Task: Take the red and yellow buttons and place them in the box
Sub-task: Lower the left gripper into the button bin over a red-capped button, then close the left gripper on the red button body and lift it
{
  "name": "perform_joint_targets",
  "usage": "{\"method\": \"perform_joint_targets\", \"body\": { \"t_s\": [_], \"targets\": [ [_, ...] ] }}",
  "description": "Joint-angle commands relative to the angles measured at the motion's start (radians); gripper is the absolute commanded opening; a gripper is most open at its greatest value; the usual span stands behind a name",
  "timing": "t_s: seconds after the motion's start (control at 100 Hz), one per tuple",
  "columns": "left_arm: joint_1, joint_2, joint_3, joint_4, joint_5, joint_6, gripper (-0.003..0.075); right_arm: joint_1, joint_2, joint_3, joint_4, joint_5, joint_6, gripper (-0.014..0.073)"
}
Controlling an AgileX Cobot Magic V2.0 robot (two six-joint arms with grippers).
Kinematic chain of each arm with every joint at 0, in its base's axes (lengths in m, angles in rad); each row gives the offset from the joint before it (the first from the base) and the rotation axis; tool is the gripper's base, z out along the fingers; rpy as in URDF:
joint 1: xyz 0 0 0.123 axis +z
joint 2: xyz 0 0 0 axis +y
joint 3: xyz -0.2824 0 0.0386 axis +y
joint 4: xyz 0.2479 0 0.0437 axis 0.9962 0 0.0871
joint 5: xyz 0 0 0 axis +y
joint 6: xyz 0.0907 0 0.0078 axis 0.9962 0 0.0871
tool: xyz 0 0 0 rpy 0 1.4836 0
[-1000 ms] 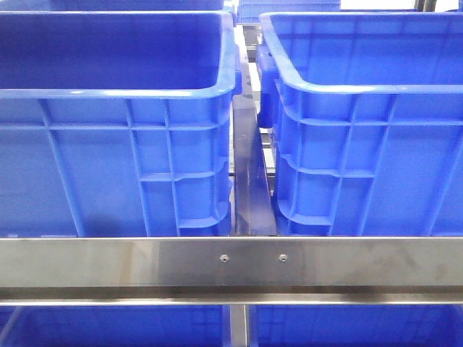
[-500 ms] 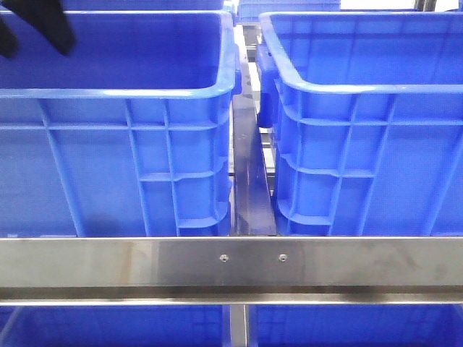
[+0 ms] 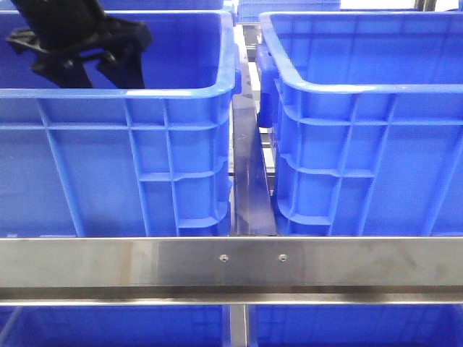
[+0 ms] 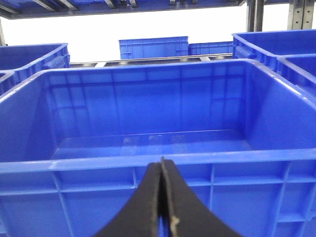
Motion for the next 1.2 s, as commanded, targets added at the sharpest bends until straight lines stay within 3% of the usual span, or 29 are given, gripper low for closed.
{"method": "perform_joint_targets", "body": {
  "t_s": [0.0, 0.6, 0.93, 1.07, 1.19],
  "targets": [
    [-0.008, -0.02, -0.034, -0.01, -0.05, 0.003, 0.0484, 0.002, -0.022, -0.02, -0.009, -0.082, -0.003, -0.0068],
    [-0.008, 0.057, -0.034, 0.046, -0.099, -0.001, 0.0457, 0.002, -0.022, -0.02, -0.009, -0.082, -0.003, -0.0068],
    [-0.008, 0.057, -0.034, 0.046, -0.1, -0.001, 0.0113, 0.002, -0.022, -0.02, -0.009, -0.082, -0.003, -0.0068],
    [-0.008, 0.051, -0.034, 0.046, -0.097, -0.001, 0.0017, 0.002, -0.022, -0.02, -0.009, -0.082, -0.003, -0.0068],
    [-0.008, 0.008, -0.034, 0.043, -0.091, -0.001, -0.0019, 0.002, -0.022, -0.02, -0.009, -0.082, -0.003, -0.0068]
  ]
}}
